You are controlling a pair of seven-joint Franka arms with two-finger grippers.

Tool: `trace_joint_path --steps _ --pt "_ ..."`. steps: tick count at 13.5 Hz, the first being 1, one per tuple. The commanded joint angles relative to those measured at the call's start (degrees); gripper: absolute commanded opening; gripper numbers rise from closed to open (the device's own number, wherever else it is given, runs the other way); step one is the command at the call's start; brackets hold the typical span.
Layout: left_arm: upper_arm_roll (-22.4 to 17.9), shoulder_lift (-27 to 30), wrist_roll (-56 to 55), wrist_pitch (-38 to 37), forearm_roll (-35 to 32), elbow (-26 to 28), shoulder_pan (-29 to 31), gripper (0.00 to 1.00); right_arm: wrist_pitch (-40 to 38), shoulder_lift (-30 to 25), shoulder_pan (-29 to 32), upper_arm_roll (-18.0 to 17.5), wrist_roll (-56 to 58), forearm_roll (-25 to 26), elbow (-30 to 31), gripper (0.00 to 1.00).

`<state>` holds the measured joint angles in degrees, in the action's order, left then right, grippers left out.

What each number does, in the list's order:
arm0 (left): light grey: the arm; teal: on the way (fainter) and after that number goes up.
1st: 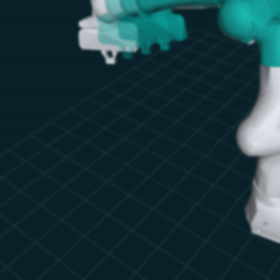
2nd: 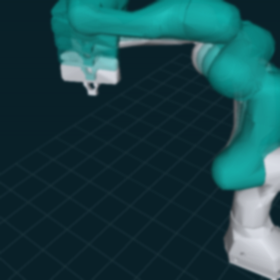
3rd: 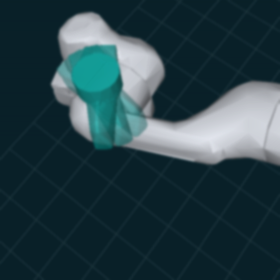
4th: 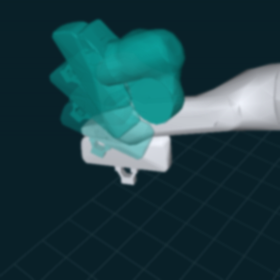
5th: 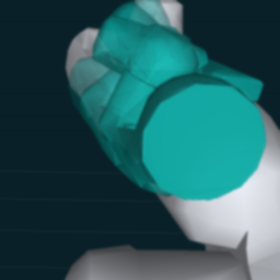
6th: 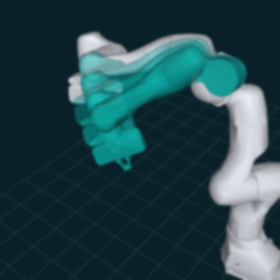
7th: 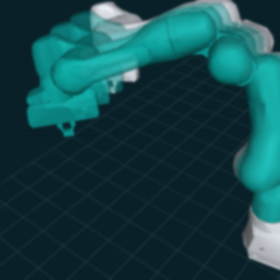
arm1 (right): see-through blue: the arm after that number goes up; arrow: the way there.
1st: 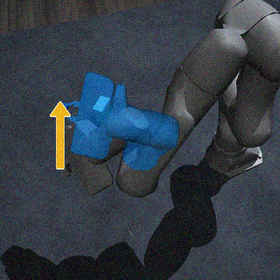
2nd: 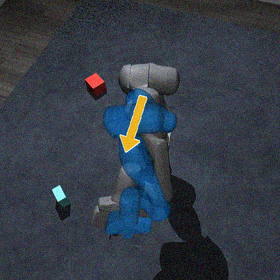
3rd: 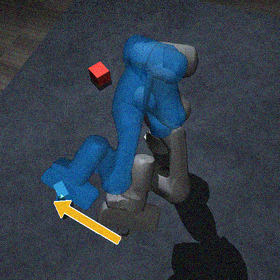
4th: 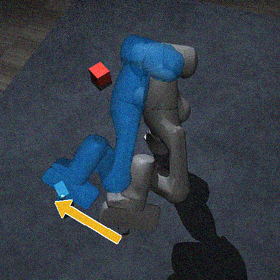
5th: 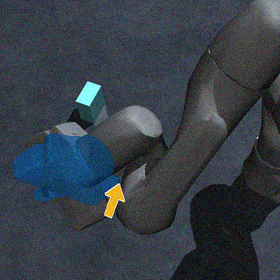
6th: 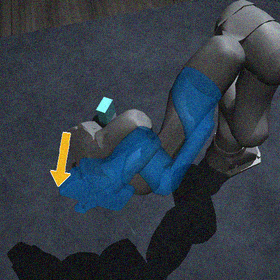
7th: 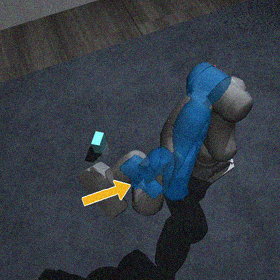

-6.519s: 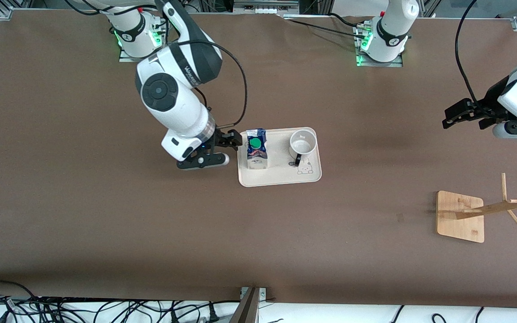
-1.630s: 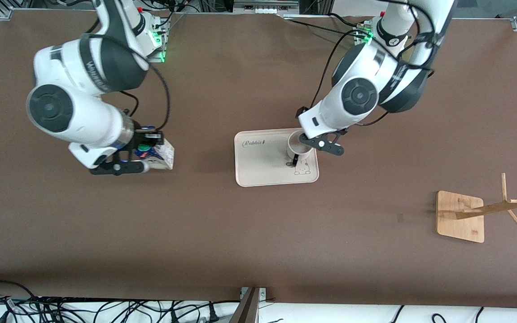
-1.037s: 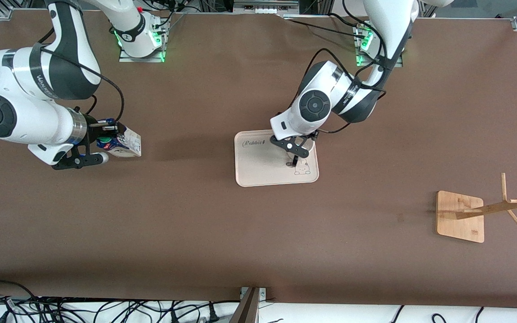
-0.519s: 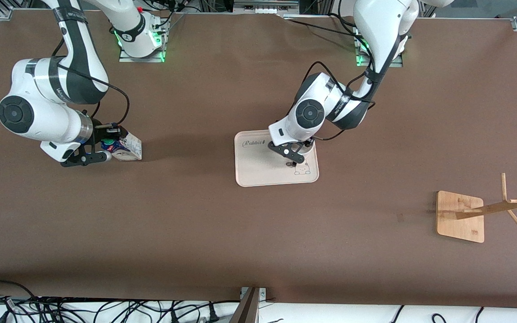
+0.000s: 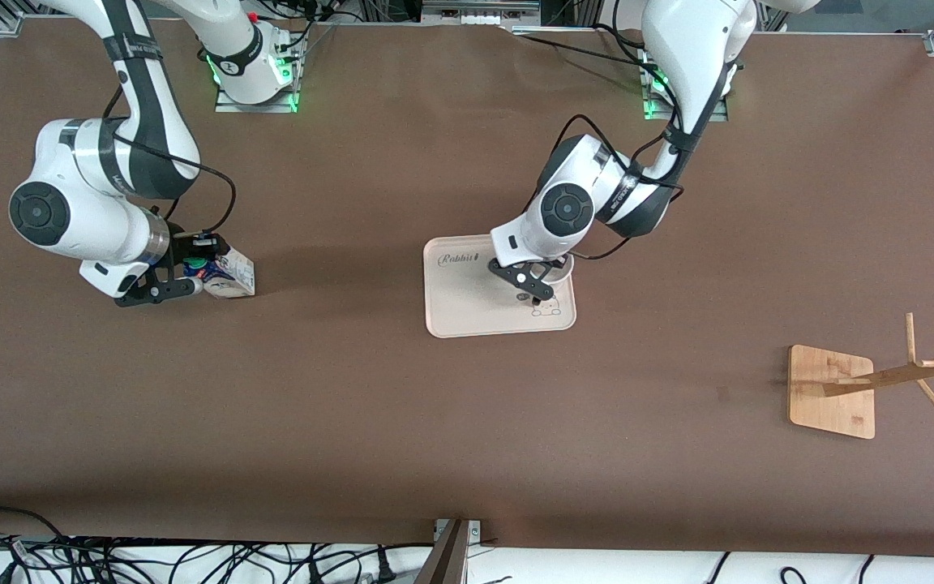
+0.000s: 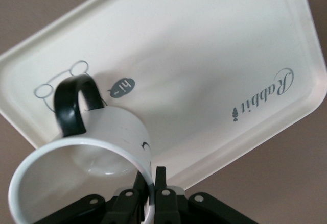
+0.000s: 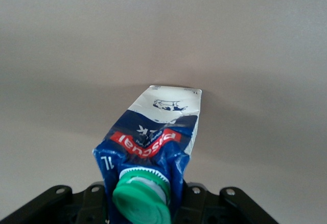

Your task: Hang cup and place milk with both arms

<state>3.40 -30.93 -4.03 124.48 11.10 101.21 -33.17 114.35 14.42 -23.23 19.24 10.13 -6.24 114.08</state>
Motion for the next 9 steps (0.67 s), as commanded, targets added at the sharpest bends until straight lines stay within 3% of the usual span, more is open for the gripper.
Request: trace_joint_path --steps 1,2,3,4,6,9 --pt "-0.76 2.87 1.21 -0.72 0.50 0.21 1.35 0.00 1.57 1.30 1.08 -1.05 1.03 0.18 0.44 0.33" --pt "-1.20 4.80 1.30 -2.64 0.50 0.13 2.48 0.00 1.57 1.74 1.08 -1.05 1.03 0.18 0.27 0.38" --pt "-1.81 7.26 1.21 -4.58 0.50 -0.05 4.06 0.00 1.57 2.10 1.08 -1.05 0.94 0.00 0.01 0.61" --pt "-2.43 9.63 1.21 -5.90 0.50 -0.14 6.43 0.00 1.40 2.10 1.17 -1.05 0.77 -0.17 -0.17 1.00" --pt "-3.74 13.60 1.21 -7.66 0.50 -0.22 12.05 0.00 0.78 1.22 1.43 -0.96 0.76 -0.18 -1.04 1.00" --pt "-8.84 17.03 1.30 -10.03 -1.33 -2.67 17.07 0.00 -2.71 0.87 1.79 -0.96 0.59 0.00 -5.08 1.00"
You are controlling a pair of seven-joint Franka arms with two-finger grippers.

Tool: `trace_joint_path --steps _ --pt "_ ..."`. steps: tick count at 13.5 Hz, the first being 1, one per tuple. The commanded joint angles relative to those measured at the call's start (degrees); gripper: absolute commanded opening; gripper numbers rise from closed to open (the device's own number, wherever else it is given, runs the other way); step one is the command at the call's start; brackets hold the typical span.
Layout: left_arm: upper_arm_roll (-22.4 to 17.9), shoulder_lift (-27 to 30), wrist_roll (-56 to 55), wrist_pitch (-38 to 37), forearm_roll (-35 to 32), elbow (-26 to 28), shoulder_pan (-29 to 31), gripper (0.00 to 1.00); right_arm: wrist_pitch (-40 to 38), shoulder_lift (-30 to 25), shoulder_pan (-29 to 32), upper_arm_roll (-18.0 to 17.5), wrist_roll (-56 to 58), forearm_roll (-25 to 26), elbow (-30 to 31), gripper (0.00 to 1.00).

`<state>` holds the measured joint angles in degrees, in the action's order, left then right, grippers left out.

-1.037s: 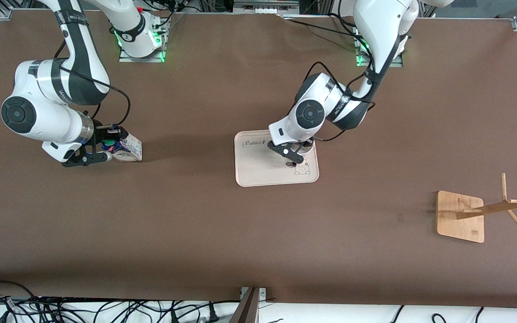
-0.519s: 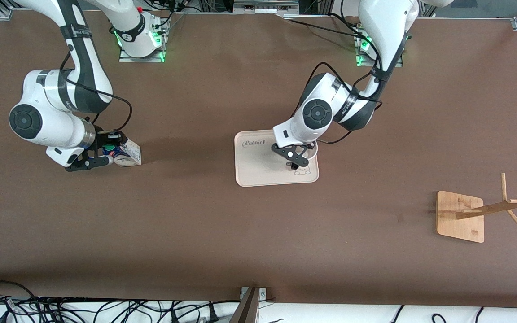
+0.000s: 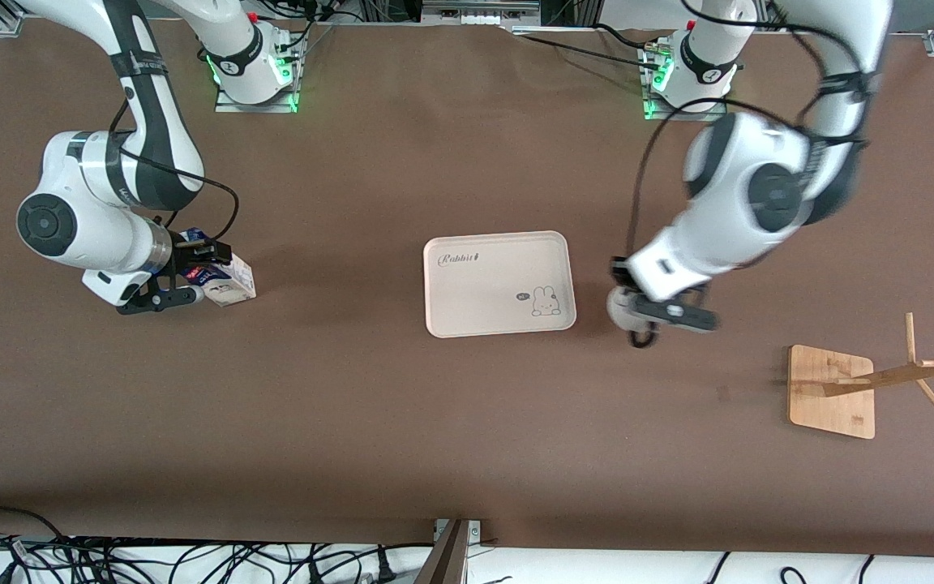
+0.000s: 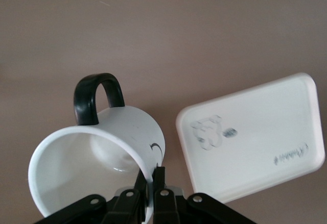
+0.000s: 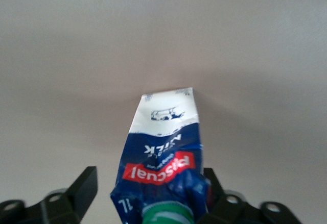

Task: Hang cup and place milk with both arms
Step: 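Carry the mug to the stand while the right gripper sets down the carton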

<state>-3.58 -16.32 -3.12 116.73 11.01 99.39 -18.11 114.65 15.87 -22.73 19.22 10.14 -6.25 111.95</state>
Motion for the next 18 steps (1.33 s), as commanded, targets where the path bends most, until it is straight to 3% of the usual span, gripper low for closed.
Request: trace_joint_path --steps 1,6,10,18 --pt "-2.48 2.78 0.31 -3.87 -1.86 -2.52 2.98 0.00 -5.12 -0.58 1.37 -0.93 0.50 0.01 -4.88 1.00" --pt "-8.54 3.05 4.67 -6.60 -1.16 -8.42 6.50 0.00 -16.10 -1.11 3.91 -0.67 0.85 0.54 -16.56 1.00" --pt "-11.80 2.87 12.95 -6.43 -1.16 -8.60 8.78 0.00 -27.97 -0.67 4.80 1.26 0.76 0.54 -30.19 1.00" --pt "-15.39 2.61 20.69 -6.08 -0.90 -8.69 10.64 0.00 -29.67 -1.02 5.14 2.76 1.03 2.38 -32.24 1.00"
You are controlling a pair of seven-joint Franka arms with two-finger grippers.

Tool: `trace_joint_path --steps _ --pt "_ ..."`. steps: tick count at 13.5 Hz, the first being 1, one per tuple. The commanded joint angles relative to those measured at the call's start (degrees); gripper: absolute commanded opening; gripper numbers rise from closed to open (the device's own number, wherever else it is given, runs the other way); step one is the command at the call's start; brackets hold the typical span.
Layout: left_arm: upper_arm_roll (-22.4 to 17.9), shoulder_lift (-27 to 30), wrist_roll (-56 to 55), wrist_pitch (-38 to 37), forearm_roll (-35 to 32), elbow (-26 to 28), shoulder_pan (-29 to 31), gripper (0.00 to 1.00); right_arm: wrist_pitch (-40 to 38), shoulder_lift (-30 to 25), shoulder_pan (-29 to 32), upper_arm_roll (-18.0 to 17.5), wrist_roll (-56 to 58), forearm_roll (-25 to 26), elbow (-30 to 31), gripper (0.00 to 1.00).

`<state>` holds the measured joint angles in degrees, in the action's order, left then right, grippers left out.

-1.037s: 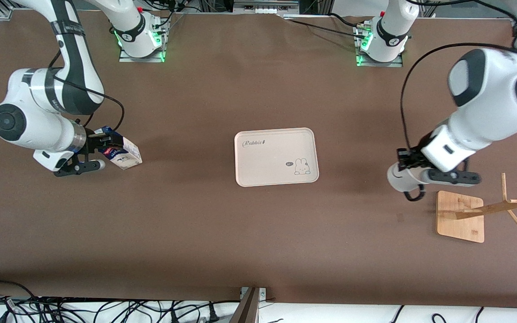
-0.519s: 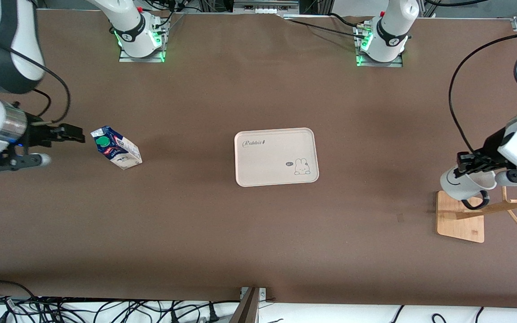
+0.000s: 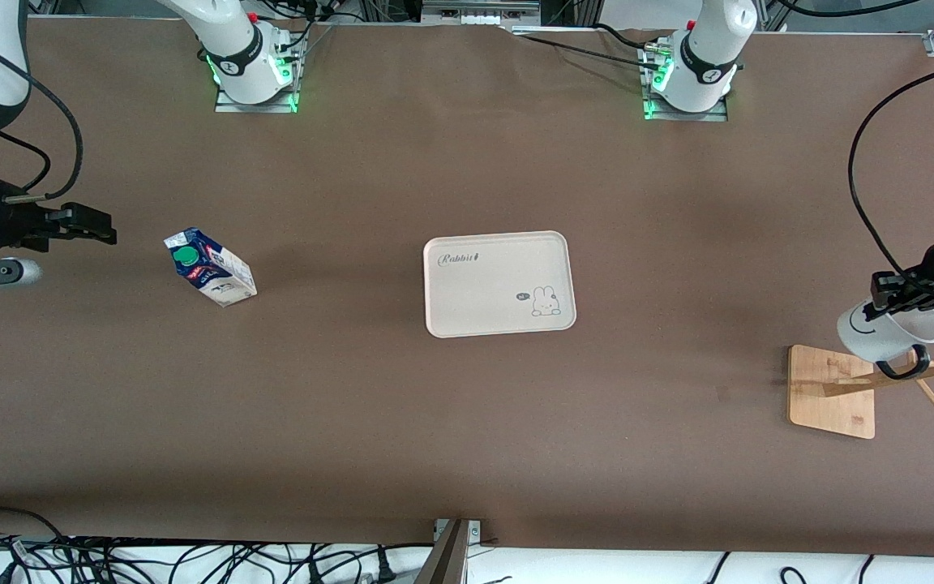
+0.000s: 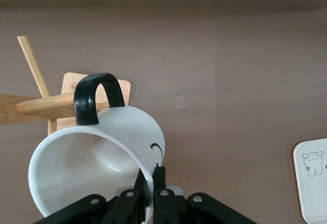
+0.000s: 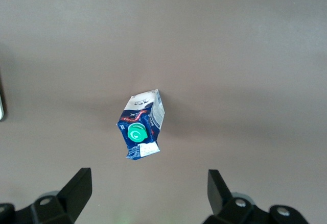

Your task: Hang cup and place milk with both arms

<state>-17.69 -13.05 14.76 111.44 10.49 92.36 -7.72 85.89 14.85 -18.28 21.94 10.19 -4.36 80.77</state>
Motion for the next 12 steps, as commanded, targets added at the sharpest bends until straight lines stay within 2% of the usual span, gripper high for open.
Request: trace_joint_path --steps 1,3,4,7,8,9,12 --pt "-1.56 -0.66 3.86 -0.69 -0.38 -1.57 0.33 0.00 -0.90 -0.43 3.05 -1.10 1.06 0.32 -0.80 1.00" --pt "-1.83 -1.01 5.62 -0.52 -0.47 -1.48 1.38 0.00 -1.16 -1.66 13.39 -11.34 0.98 1.71 -0.79 1.00" --pt "-1.91 -1.28 6.85 -0.43 -0.47 -1.31 1.56 0.00 -1.08 -2.01 16.75 -15.13 1.06 3.90 -0.88 1.00" --pt "-2.00 -1.63 8.70 -0.08 -0.82 -1.04 1.91 0.03 -0.99 -3.42 19.50 -17.45 1.15 5.24 -0.79 1.00" --pt "-2.00 -1.63 9.14 -0.08 -0.82 -0.87 1.91 0.22 -0.82 -3.68 21.25 -19.11 1.15 5.24 -0.62 1.00" --pt "-2.00 -1.89 9.23 -0.08 -0.65 -0.69 1.91 0.99 -0.81 -3.86 22.84 -20.78 1.15 5.24 -0.53 1.00" --pt "-1.91 -2.16 9.06 -0.08 -0.65 -0.69 1.83 1.00 -1.42 -4.82 23.29 -21.15 0.63 5.15 0.17 1.00"
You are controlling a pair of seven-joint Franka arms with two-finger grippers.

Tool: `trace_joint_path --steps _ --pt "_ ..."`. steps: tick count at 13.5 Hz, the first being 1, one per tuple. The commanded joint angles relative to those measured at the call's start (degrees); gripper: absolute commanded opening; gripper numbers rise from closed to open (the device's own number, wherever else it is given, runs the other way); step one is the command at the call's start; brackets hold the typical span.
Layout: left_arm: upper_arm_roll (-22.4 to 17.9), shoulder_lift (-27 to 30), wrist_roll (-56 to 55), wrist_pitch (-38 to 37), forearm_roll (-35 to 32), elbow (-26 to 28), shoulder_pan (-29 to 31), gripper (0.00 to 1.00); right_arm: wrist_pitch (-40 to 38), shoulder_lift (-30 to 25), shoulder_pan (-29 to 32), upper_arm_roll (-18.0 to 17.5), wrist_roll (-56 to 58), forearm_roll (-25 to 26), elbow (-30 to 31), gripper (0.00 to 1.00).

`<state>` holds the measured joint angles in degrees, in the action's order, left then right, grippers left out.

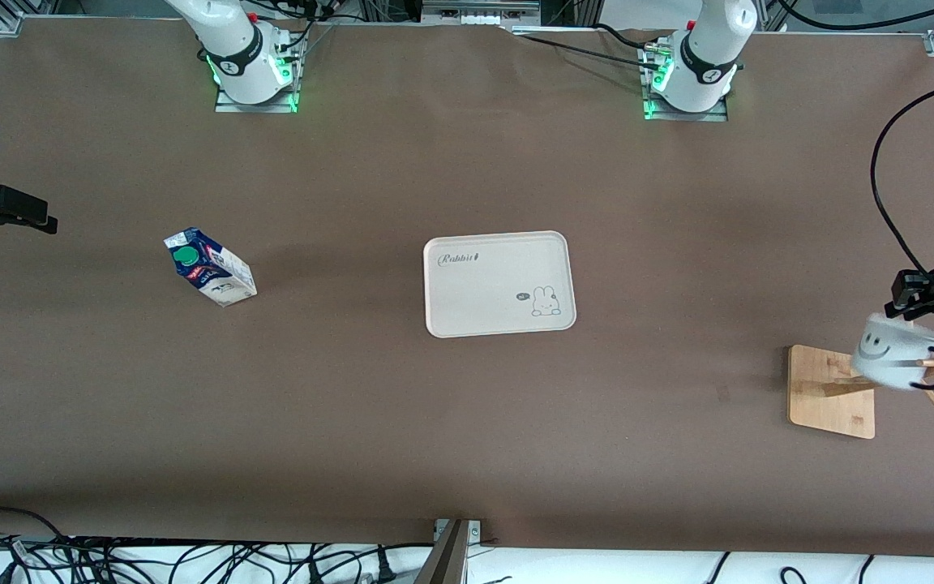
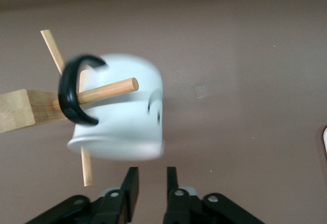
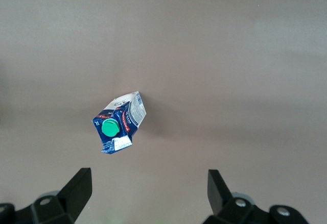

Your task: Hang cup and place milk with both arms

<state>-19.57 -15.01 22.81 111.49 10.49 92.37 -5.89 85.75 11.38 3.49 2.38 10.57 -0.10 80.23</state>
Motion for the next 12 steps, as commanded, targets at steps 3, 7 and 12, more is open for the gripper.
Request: trace_joint_path --steps 3,7,12 --pt "0.49 1.29 0.04 -1.35 -0.56 -1.14 -0.78 1.00 -2.52 -0.83 1.43 -1.23 -0.02 1.32 0.19 1.00" --pt "5.84 8.40 -8.29 -11.96 -1.87 -0.35 -1.84 1.00 -2.52 -0.83 1.26 -1.15 0.15 1.59 0.19 1.00" --pt "19.90 16.58 -10.51 -15.69 -7.85 5.61 8.07 1.00 -2.52 -0.48 1.08 -1.50 0.15 3.70 0.19 1.00"
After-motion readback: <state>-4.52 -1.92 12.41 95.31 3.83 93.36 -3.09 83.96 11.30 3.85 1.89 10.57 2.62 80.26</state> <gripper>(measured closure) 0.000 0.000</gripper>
